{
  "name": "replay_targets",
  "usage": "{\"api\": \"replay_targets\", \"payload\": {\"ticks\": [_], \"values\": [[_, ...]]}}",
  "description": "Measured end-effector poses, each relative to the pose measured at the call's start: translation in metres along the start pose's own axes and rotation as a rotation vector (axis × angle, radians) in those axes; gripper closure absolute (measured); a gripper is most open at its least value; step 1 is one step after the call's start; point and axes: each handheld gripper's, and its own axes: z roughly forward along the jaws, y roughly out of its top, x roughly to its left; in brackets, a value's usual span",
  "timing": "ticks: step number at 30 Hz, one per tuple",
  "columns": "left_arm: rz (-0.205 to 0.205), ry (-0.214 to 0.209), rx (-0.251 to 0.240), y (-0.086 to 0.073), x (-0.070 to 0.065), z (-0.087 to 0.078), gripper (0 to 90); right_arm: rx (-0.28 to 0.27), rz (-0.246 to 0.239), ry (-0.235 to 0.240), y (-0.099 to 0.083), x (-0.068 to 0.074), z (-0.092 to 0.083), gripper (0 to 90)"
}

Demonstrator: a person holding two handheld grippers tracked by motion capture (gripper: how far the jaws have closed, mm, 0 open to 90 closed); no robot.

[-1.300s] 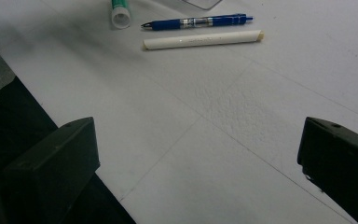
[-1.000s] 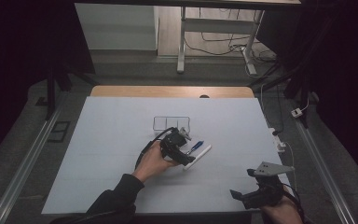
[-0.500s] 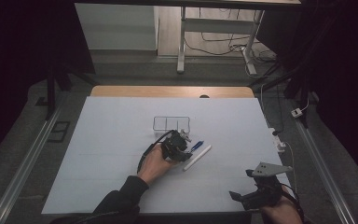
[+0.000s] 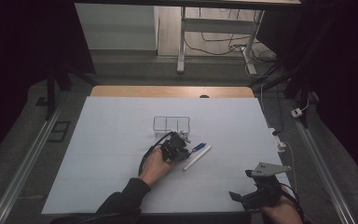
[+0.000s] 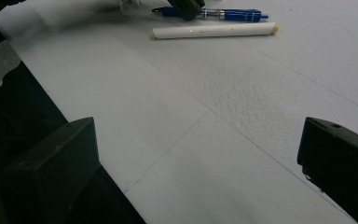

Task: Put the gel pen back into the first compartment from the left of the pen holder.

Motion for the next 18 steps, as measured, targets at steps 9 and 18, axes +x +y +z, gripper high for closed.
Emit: {"api": "replay_targets", "payload": {"ticks": [9,18], "values": [[-0.023,-0.016,-0.045,-0.002,0.005,-0.009,78.9,0.001,0.000,-0.001,0.000,0.000,0.000,0.0],[-0.024,-0.055,-0.078,0.004,-0.003,-0.029,78.8,0.000,-0.002,-0.014,0.000,0.001,-0.001,0.0]]}}
